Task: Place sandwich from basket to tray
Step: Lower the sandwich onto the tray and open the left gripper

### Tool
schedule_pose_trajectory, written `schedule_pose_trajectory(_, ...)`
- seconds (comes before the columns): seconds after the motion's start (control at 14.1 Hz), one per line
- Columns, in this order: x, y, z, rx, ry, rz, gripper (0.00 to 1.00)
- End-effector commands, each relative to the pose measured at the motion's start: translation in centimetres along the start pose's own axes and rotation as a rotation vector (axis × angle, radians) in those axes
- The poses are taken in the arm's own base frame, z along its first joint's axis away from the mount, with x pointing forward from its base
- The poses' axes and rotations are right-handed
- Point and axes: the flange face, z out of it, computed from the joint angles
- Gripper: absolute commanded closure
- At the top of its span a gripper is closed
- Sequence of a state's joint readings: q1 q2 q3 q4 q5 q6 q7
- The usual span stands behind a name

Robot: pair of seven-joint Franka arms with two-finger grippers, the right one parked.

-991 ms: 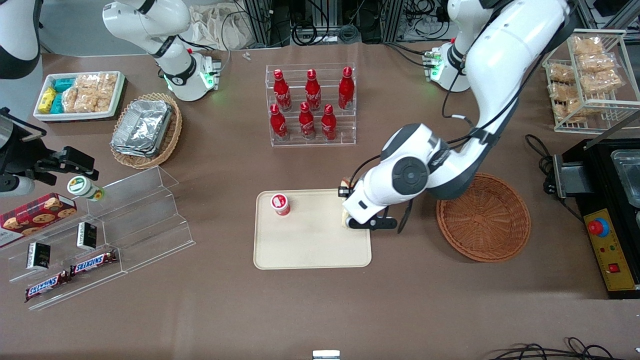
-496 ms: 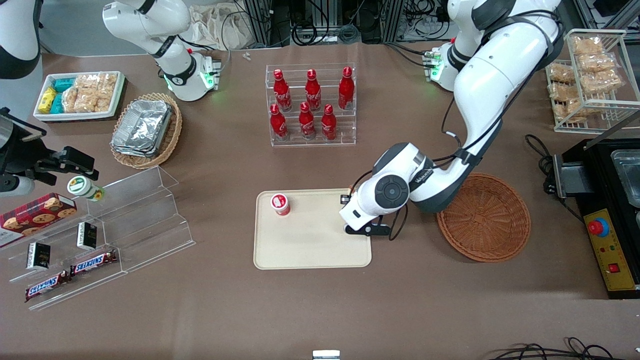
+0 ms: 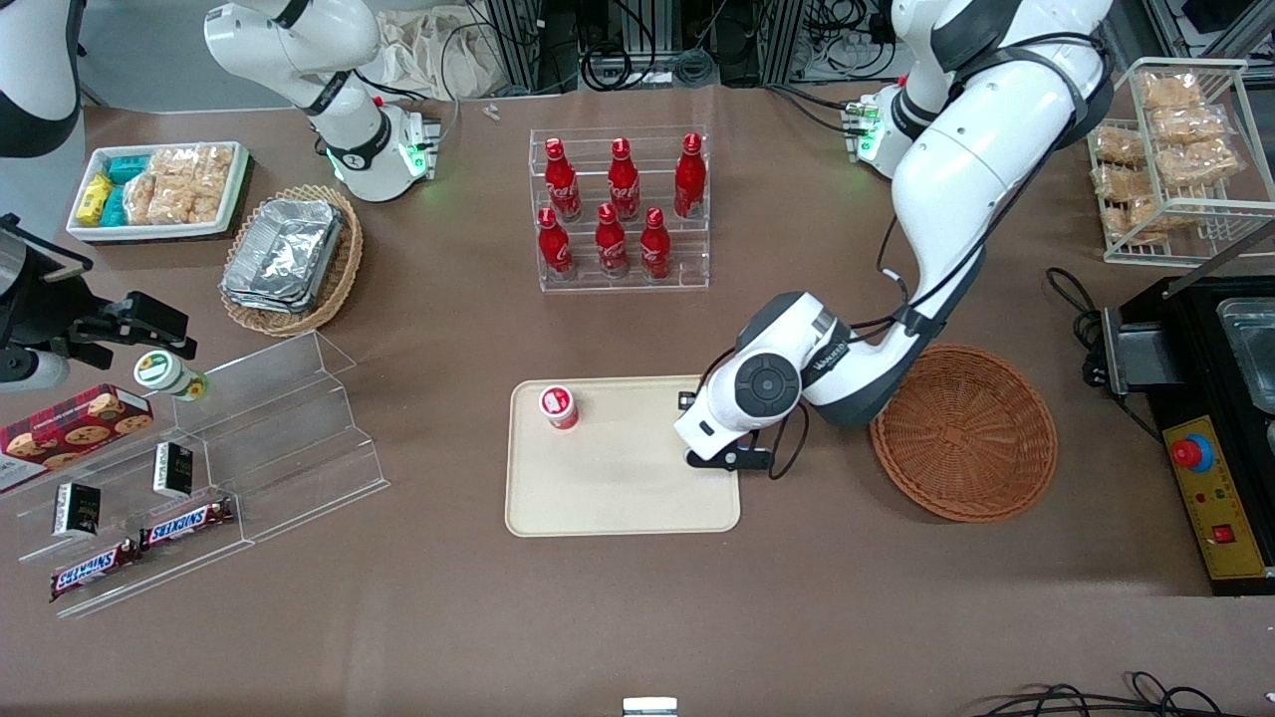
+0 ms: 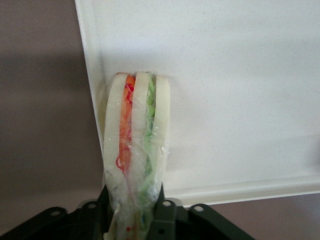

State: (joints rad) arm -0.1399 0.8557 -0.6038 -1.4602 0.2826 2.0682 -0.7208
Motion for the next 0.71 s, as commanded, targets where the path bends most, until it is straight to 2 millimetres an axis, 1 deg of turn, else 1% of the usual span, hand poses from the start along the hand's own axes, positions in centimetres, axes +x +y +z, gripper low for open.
schedule_pose_trajectory(0.0, -0.2, 0.7, 0.7, 0.028, 0.036, -0.018, 0.02)
schedule_pose_trajectory(0.14, -0.2, 0.6, 0.3, 0.029, 0.034, -0.023, 0.0)
schedule_pose_trajectory(0.35, 0.0, 0.4, -1.3, 0.017, 0.044, -0.038, 0.0)
schedule_pose_trajectory(0.5, -0.1, 0.3, -3.1, 0.028, 0.048, -0.043, 0.0)
schedule_pose_trajectory(0.64, -0.3, -0.2, -5.9, 0.049, 0.063, -0.069, 0.0)
